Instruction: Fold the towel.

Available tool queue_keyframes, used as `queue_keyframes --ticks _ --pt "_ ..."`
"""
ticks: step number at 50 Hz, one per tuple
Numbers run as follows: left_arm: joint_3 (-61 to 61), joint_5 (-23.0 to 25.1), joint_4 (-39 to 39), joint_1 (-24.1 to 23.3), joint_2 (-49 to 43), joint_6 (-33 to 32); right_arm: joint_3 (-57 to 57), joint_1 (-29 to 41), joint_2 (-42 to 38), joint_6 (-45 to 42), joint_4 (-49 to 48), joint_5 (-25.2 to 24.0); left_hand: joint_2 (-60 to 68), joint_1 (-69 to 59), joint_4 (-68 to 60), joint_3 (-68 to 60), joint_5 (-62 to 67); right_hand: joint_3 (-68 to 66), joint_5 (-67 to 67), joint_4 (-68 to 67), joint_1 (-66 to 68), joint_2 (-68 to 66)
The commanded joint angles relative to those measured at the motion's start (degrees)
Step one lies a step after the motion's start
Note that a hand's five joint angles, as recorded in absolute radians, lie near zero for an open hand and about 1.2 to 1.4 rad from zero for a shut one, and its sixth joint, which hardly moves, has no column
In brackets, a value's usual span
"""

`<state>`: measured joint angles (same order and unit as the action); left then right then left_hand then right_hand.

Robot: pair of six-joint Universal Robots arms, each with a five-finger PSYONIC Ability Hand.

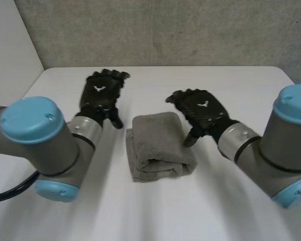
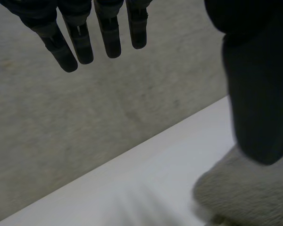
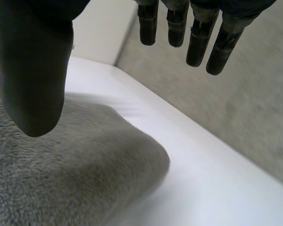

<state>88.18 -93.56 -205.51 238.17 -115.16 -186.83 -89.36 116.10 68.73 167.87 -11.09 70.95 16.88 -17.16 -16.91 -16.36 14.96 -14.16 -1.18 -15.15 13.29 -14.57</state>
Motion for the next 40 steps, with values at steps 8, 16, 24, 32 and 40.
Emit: queue_keyframes --ticks 8,16,24,32,40 --pt "-3.5 0.7 0.3 -5.5 -11.8 -0.1 4.7 -3.5 -9.3 6.2 5.3 0.8 -4.1 4.4 4.2 3.6 -12.2 4.2 1.2 5.1 -3.3 4.6" --pt "-3.5 0.4 2.2 -5.5 -14.5 -0.3 7.3 -2.9 -15.6 5.4 5.5 1.1 -3.8 4.1 3.8 3.3 -11.9 4.2 1.2 5.1 -3.3 4.6" --pt "-3.9 0.2 5.6 -5.4 -13.0 -0.2 8.3 -0.8 -15.8 1.3 6.7 1.6 -3.8 4.1 3.8 3.3 -11.9 4.2 1.2 5.1 -3.3 4.6" --pt "-3.8 0.0 7.5 -4.7 -5.5 0.1 8.1 -1.2 -1.2 0.9 6.0 6.1 -4.1 4.4 4.2 3.6 -12.2 4.2 1.2 5.1 -3.3 4.6" --pt "-3.2 -2.8 12.0 -1.0 5.8 0.5 9.1 -2.5 8.8 1.1 6.7 17.2 -5.3 5.6 5.3 4.8 -13.4 4.2 1.2 5.1 -3.3 4.6"
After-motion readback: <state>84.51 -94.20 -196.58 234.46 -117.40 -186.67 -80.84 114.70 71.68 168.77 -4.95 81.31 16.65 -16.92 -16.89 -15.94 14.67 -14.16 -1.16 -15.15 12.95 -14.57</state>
